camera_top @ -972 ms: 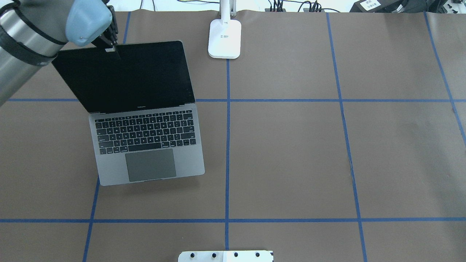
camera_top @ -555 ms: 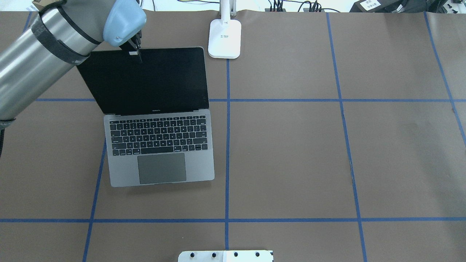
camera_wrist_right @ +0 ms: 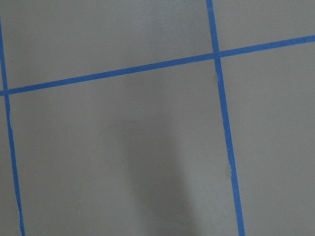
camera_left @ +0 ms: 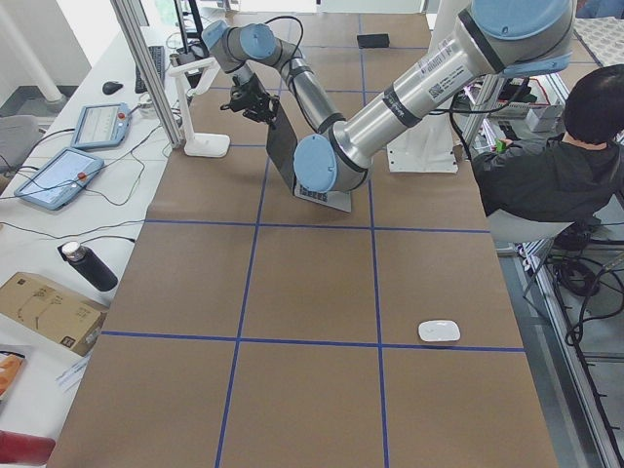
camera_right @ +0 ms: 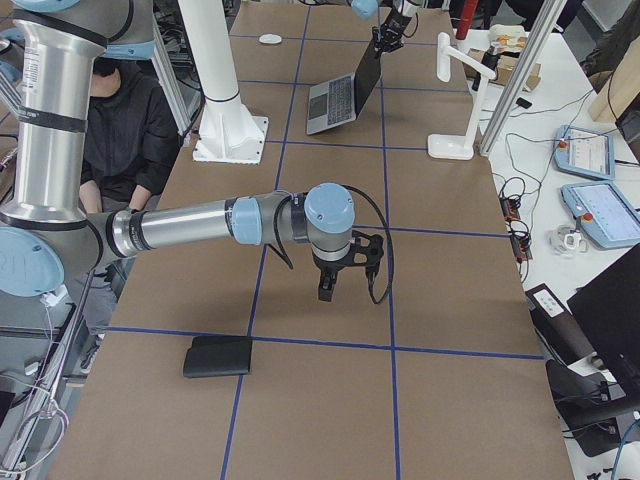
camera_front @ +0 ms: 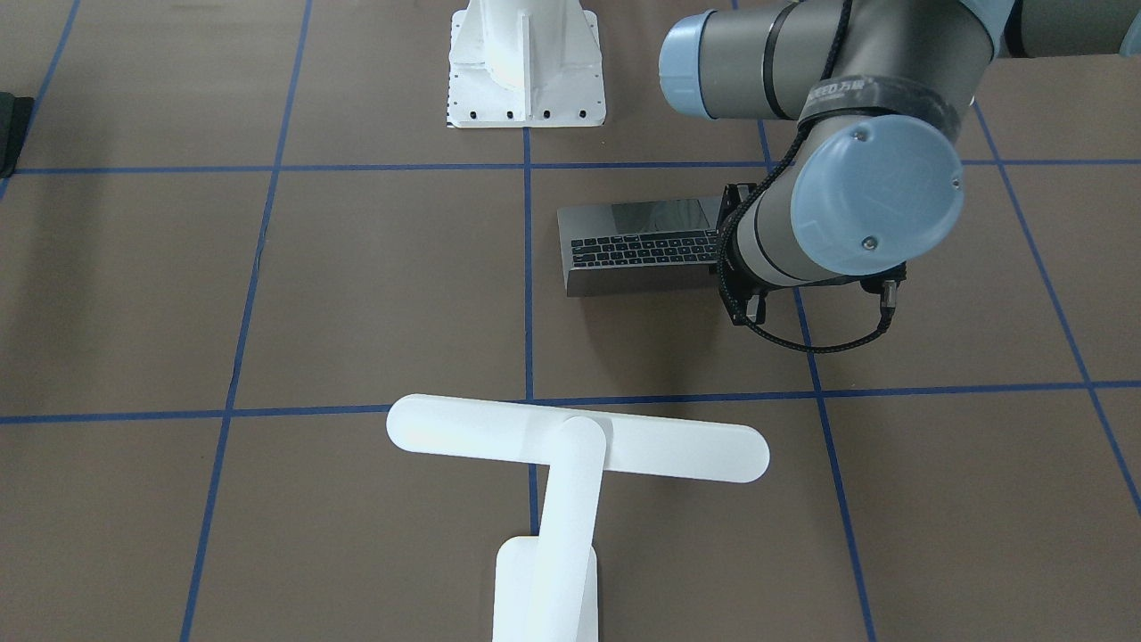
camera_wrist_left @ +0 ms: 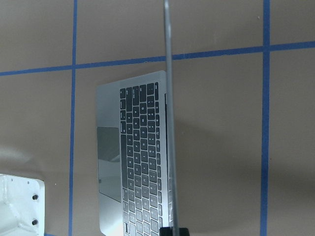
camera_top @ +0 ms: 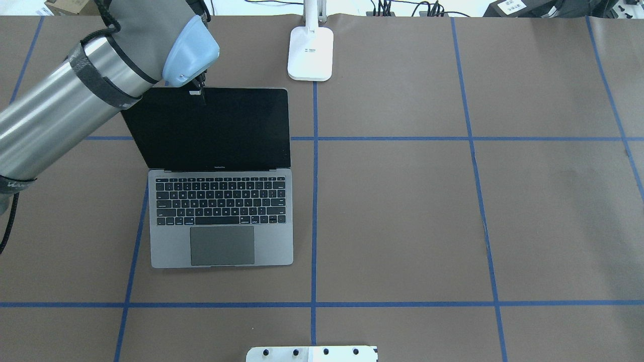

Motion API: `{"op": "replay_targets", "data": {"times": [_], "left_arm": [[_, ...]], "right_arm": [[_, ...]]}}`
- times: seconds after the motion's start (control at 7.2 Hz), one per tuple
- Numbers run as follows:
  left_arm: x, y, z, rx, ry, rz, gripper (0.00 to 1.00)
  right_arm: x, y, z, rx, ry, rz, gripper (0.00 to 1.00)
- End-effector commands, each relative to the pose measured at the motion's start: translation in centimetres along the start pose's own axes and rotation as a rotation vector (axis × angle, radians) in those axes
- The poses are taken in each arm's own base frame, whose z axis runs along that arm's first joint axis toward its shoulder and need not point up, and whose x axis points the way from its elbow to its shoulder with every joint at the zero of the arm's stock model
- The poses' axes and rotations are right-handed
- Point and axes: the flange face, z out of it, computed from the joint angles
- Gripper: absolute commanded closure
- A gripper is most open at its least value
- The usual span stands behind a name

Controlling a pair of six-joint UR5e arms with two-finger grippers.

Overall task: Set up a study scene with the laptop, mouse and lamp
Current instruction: 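Adjust the laptop position and screen angle with the left gripper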

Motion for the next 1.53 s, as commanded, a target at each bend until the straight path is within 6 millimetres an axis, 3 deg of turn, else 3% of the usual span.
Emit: {"op": "replay_targets", "data": {"times": [0.0, 0.97, 1.39], "left_arm": [[1.2, -0.2, 0.5, -0.006, 0.008, 0.010, 1.00], [6.1, -2.4, 3.1, -0.028, 0.043, -0.042, 1.00], [6.6, -3.5, 4.1, -0.031, 0.045, -0.054, 1.00]], "right_arm": [[0.0, 0.0, 0.0, 0.001, 0.000, -0.001, 0.01], [-0.1, -0.1, -0.1, 0.004, 0.004, -0.007, 0.01], [0.0, -0.1, 0.0, 0.002, 0.006, -0.004, 0.01]]}}
